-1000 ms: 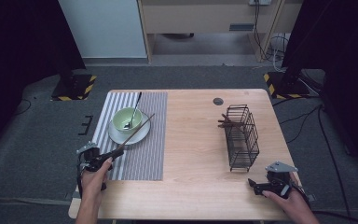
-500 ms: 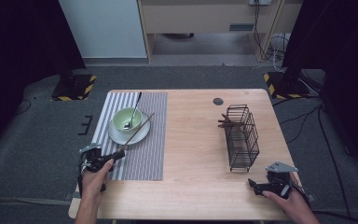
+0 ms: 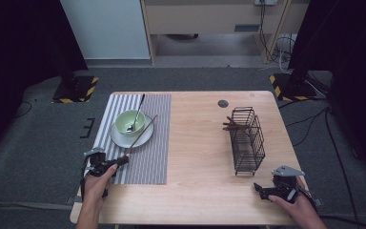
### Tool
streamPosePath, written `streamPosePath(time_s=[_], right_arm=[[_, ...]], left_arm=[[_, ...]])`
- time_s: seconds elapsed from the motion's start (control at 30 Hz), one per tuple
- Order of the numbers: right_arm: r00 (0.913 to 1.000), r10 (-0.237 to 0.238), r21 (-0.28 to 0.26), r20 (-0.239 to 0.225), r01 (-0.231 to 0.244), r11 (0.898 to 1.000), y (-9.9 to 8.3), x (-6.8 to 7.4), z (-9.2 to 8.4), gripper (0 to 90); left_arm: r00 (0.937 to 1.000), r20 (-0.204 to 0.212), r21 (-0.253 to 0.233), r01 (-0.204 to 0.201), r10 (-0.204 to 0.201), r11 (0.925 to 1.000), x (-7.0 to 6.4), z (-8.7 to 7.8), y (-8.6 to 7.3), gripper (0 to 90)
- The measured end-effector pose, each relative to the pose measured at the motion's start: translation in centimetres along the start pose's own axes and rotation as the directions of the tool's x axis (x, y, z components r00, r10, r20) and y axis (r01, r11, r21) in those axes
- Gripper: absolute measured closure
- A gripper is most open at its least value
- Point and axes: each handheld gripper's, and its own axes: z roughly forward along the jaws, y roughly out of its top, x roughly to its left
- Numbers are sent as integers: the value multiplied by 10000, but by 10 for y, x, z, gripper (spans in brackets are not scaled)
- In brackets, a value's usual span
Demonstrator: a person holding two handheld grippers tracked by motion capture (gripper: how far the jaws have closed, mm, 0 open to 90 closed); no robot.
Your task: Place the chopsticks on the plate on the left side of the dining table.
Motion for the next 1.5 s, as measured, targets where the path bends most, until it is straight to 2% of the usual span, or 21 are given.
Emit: streamPosePath(time_s=[0.57,1.17,1.5], right_arm=[[10000,16,0,2,-16,10000,0,0,0,4],[10000,12,-3,-2,-12,10000,0,0,0,3],[10000,14,-5,-1,-14,10000,0,0,0,4]], left_arm=[[9999,-153,164,59,-56,9998,3,0,-2,823],[9995,-305,76,41,-39,10000,4,0,-2,800],[9990,-451,-1,-21,21,10000,4,-2,0,815]])
